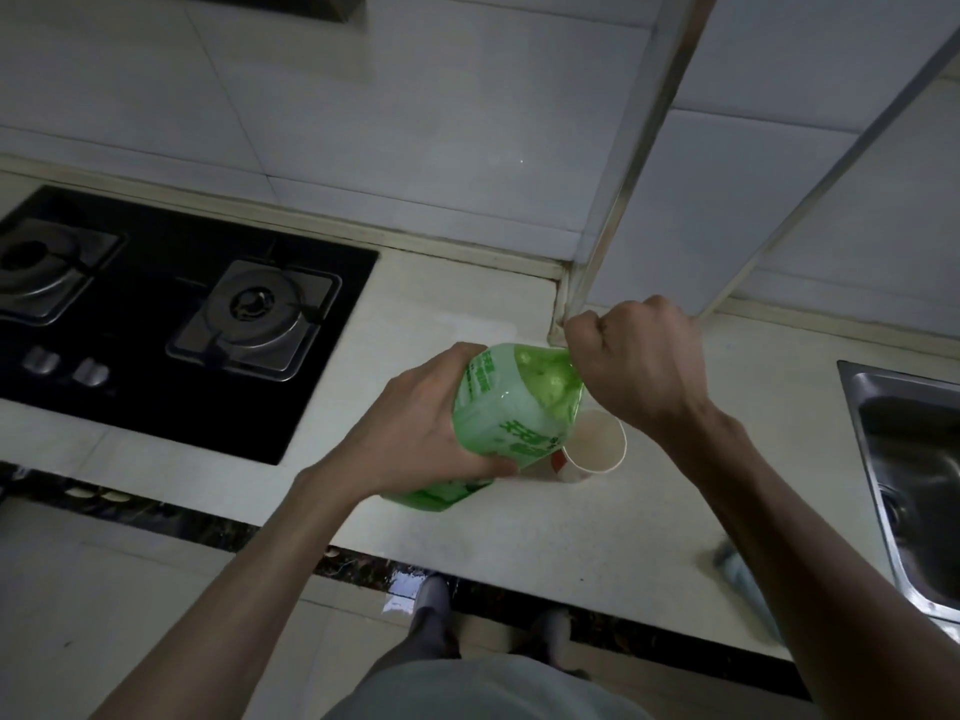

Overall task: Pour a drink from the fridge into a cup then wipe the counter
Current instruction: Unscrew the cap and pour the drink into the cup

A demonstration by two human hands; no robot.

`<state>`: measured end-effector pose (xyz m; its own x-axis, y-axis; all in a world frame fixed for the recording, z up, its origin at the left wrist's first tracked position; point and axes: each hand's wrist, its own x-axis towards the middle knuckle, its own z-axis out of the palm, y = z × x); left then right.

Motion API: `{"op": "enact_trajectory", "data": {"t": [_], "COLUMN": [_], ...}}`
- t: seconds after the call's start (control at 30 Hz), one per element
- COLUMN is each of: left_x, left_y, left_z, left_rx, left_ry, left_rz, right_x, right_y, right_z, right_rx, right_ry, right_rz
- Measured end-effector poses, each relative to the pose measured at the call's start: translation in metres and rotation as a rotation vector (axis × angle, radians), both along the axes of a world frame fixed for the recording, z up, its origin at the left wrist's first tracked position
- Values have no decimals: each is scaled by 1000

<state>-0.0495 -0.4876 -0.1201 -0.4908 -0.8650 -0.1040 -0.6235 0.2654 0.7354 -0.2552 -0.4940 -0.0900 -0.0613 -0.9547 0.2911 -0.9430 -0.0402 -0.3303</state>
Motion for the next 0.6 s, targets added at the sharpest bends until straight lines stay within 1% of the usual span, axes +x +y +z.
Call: {"op": "enact_trajectory", "data": {"t": [0.07, 0.13, 0.27, 0.33, 0.4, 0.43, 0.5, 0.53, 0.6], "left_x": [4, 10, 21, 20, 16, 12, 4, 0, -5], "left_y": [-6, -14, -21, -18, -11, -7, 0, 3, 6], "left_z": [4, 7, 7, 6, 6, 6, 8, 9, 9], "left_rx": [31, 108, 327, 373, 352, 293, 152, 106, 72], "left_ry": [11, 46, 150, 182, 186, 151, 70, 56, 55], "left_rz": [-27, -67, -172, -165, -97, -43, 59, 87, 105], "right_x": [2, 5, 6, 1, -3, -3, -4, -4, -6], "right_y": [0, 0, 0, -1, 0, 1, 3, 4, 3], "right_z": [-1, -1, 1, 3, 7, 8, 13, 15, 17], "right_rx": [-59, -126, -301, -293, -165, -70, 69, 104, 128], "right_ry": [-41, -78, -109, -87, -59, -56, -144, -201, -269], "right_rz": [25, 97, 395, 458, 364, 279, 115, 54, -2]}}
